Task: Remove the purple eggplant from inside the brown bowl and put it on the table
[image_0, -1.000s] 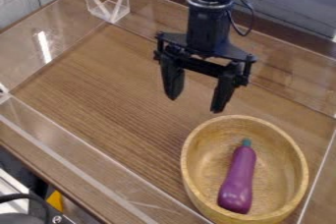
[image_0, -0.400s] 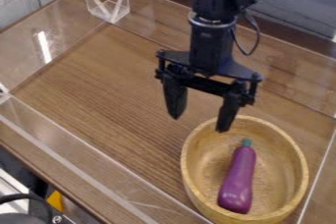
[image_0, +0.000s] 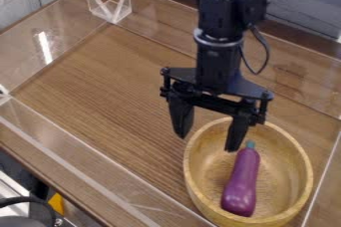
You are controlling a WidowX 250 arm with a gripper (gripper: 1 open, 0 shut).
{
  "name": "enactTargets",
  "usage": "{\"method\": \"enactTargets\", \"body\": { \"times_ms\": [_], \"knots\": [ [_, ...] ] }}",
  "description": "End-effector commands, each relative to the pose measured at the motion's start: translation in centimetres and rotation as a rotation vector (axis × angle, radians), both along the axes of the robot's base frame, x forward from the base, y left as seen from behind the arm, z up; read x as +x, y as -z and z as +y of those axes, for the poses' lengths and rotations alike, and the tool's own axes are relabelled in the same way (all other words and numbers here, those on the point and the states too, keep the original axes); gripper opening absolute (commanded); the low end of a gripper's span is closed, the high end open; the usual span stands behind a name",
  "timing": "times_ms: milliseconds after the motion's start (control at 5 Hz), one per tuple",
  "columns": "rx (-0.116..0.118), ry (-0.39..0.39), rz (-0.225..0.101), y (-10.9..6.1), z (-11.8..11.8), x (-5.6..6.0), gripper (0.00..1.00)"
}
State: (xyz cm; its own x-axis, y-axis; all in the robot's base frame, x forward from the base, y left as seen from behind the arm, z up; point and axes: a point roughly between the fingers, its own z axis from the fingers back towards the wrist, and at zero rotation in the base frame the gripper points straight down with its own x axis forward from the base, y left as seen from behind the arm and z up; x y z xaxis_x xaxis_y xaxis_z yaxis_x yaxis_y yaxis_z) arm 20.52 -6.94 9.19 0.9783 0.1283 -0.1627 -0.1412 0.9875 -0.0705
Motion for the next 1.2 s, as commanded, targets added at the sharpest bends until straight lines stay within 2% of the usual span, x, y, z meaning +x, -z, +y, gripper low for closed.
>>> {"method": "enactTargets", "body": {
  "times_ms": [0,200,1000],
  "knots": [
    [-0.025,-0.021,-0.077,-0.6,-1.3,-0.3,1.0],
    [-0.037,-0.042,-0.121,-0.1,-2.2,-0.6,1.0],
    [-0.062,-0.121,-0.292,1.7,-3.5,-0.2,1.0]
  ]
}}
